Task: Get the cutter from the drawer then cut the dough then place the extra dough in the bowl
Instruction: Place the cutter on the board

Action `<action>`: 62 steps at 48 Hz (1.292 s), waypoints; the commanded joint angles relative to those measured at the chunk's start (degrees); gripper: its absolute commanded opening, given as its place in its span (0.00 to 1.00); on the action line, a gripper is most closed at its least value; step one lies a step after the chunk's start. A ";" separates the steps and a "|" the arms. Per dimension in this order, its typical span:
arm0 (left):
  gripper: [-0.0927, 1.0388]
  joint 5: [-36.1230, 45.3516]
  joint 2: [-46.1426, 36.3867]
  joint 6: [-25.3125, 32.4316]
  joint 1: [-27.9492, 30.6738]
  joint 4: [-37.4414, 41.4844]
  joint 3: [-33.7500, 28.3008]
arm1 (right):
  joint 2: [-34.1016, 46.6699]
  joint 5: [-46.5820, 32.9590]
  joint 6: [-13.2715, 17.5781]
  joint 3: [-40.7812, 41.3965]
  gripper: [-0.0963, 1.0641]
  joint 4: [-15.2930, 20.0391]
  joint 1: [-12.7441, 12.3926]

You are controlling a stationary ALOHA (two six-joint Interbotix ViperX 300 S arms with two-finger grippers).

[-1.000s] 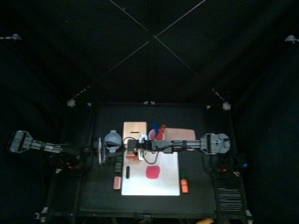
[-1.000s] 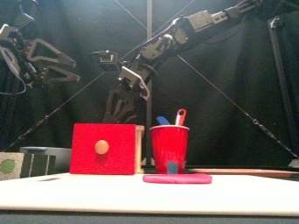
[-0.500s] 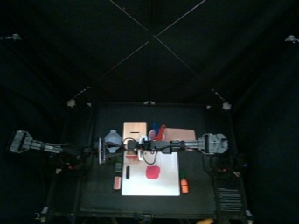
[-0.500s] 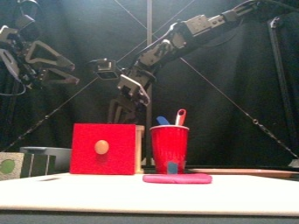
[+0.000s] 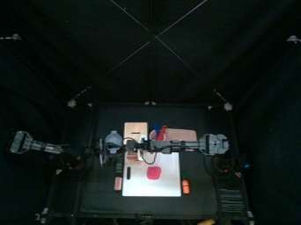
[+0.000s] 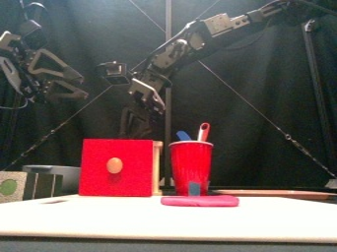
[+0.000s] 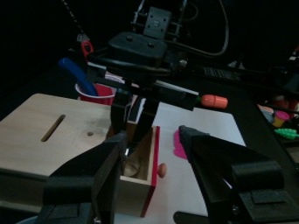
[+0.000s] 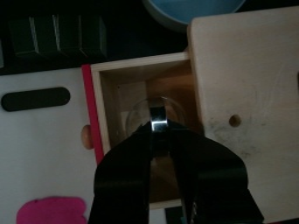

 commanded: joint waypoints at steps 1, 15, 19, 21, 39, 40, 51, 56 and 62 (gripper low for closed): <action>0.84 0.09 0.00 0.09 0.09 0.00 -0.62 | -2.20 1.93 -0.09 -3.78 0.55 -0.09 0.53; 0.84 1.85 0.00 0.09 0.09 -0.62 -0.53 | -3.87 6.59 -0.09 -8.44 0.55 -2.02 1.14; 0.85 2.64 0.00 0.09 0.18 -0.88 -0.53 | -4.83 8.53 -0.09 -9.14 0.55 -2.37 1.41; 0.84 2.99 0.00 0.18 0.09 -0.88 -0.53 | -5.54 9.67 0.00 -9.49 0.55 -2.55 1.49; 0.85 3.25 0.00 0.00 0.79 -1.41 -0.88 | -16.79 15.64 0.44 -1.23 0.55 -1.58 4.83; 0.85 3.25 0.00 0.00 0.88 -1.67 -0.97 | -17.40 15.47 0.44 -0.18 0.55 -1.32 5.01; 0.85 3.25 0.00 0.44 2.55 -2.29 -1.85 | -26.19 11.69 0.62 16.00 0.55 4.66 7.56; 0.85 3.25 0.00 0.44 4.04 -2.29 -2.46 | -30.23 7.38 0.62 24.52 0.55 7.29 8.09; 0.85 3.25 0.00 0.53 5.45 -2.29 -3.25 | -34.45 2.46 0.62 32.78 0.55 9.23 8.35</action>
